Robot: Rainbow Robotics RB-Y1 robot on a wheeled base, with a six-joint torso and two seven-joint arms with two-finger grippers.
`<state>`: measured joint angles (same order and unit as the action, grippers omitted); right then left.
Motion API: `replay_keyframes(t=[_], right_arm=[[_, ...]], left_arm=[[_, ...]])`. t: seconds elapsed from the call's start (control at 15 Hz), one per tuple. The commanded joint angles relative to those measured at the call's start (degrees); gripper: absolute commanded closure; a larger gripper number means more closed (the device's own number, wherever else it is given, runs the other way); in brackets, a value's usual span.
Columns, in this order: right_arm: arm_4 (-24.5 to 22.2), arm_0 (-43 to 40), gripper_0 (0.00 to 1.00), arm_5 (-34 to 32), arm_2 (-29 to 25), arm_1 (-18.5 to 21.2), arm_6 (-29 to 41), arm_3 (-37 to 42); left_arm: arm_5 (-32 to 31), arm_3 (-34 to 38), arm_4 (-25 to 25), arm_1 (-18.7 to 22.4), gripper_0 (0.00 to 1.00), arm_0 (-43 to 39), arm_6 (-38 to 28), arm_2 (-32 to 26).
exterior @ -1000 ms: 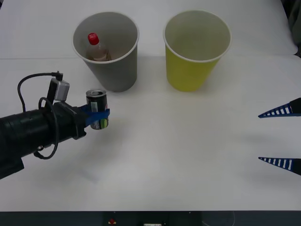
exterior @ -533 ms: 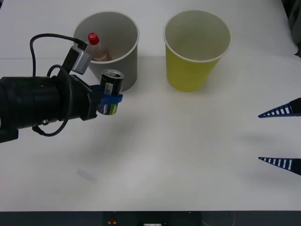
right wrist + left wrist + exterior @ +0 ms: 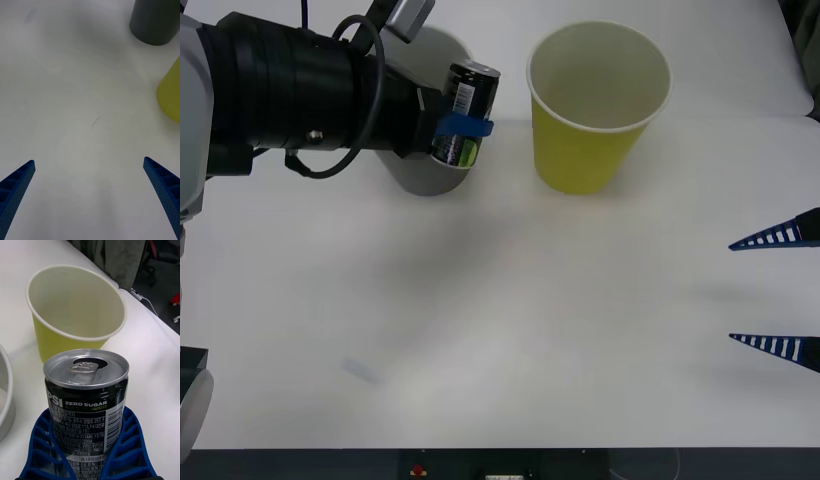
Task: Put the can into the green bin and the plastic bottle into the gray bin
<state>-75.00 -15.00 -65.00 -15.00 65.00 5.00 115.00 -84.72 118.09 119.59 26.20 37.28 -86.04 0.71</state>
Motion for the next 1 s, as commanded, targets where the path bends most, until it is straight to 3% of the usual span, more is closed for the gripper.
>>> replay_keyframes(t=[0.07, 0.4, 0.6, 0.87, 1.0], right_arm=[[0.00, 0.00, 0.00, 0.00, 0.00, 0.00, 0.00, 0.00], [0.00, 0.00, 0.00, 0.00, 0.00, 0.00, 0.00, 0.00], [0.00, 0.00, 0.00, 0.00, 0.00, 0.00, 0.00, 0.00], [0.00, 0.00, 0.00, 0.00, 0.00, 0.00, 0.00, 0.00], [0.00, 0.00, 0.00, 0.00, 0.00, 0.00, 0.00, 0.00]], left_arm=[[0.87, -7.17, 0.73, -0.18, 1.00, 7.90, -0.09, 3.51], [10.89, -21.76, 1.79, -1.24, 1.00, 19.58, -0.09, 13.27], [14.32, -30.99, 5.92, -5.28, 1.00, 26.62, -0.09, 16.70], [27.76, -41.36, 8.82, -8.88, 1.00, 30.22, 0.00, 23.90], [30.75, -44.87, 9.35, -10.55, 1.00, 31.01, 0.00, 24.87]])
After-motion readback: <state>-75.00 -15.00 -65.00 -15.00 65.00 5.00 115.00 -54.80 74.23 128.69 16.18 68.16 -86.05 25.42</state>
